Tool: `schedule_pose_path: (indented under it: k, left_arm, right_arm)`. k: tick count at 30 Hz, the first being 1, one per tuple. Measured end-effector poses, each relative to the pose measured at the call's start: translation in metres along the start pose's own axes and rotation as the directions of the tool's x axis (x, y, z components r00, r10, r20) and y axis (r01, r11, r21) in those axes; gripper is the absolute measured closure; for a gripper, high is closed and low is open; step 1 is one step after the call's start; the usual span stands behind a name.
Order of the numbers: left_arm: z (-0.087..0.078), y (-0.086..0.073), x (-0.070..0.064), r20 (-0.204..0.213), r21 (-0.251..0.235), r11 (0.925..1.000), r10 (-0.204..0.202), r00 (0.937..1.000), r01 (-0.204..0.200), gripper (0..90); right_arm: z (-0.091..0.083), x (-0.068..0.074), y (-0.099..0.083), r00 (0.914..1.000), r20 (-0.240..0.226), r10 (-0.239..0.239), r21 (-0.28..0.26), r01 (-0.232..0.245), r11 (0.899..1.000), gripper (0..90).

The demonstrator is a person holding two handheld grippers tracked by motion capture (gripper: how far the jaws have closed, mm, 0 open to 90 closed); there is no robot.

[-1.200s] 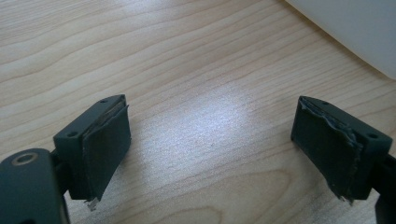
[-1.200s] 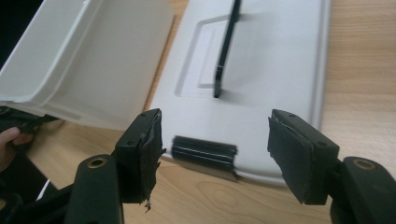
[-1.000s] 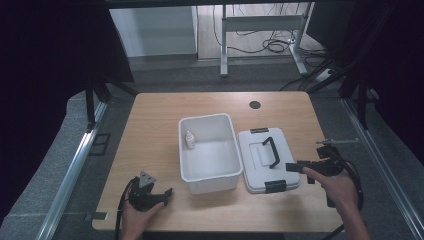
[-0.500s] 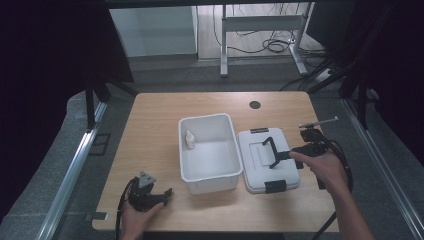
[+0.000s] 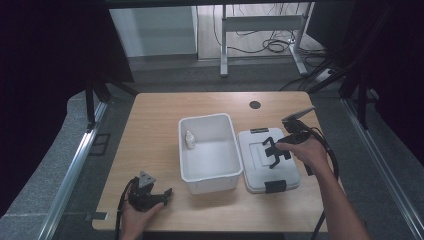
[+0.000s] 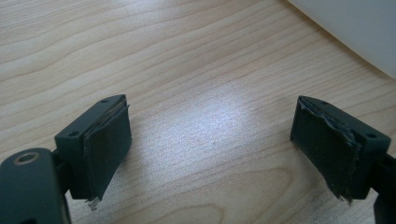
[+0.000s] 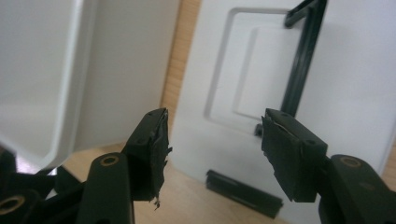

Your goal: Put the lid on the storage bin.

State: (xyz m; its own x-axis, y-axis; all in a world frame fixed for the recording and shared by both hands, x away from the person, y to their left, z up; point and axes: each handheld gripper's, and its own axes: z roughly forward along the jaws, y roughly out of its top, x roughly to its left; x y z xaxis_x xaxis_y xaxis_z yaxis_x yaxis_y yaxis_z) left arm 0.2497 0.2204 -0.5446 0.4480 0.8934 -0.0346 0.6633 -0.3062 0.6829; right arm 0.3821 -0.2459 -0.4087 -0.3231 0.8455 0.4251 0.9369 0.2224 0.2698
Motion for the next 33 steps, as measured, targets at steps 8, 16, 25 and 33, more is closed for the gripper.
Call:
schedule_pose_path:
  k: [8,16,25,33]
  left_arm:
    - [0.000,0.000,0.000,-0.001,0.000,1.0000,0.000,1.0000,0.000,12.5]
    - [0.000,0.000,0.000,-0.002,-0.001,1.0000,-0.003,1.0000,0.003,13.0]
    - [-0.001,-0.001,0.000,-0.005,-0.002,1.0000,-0.004,1.0000,0.004,13.2]
    - [-0.001,-0.001,0.000,-0.005,-0.002,1.0000,-0.003,1.0000,0.003,13.3]
  right_arm:
    - [0.010,-0.011,0.024,0.9959,0.082,0.038,0.047,-0.042,0.998,47.6]
    - [0.019,-0.025,0.034,0.9946,0.086,0.058,0.104,-0.067,0.992,51.0]
    - [0.031,-0.038,0.044,0.9931,0.088,0.078,0.113,-0.088,0.990,60.0]
    - [0.044,-0.040,0.048,0.9903,0.103,0.094,0.169,-0.110,0.979,67.8]
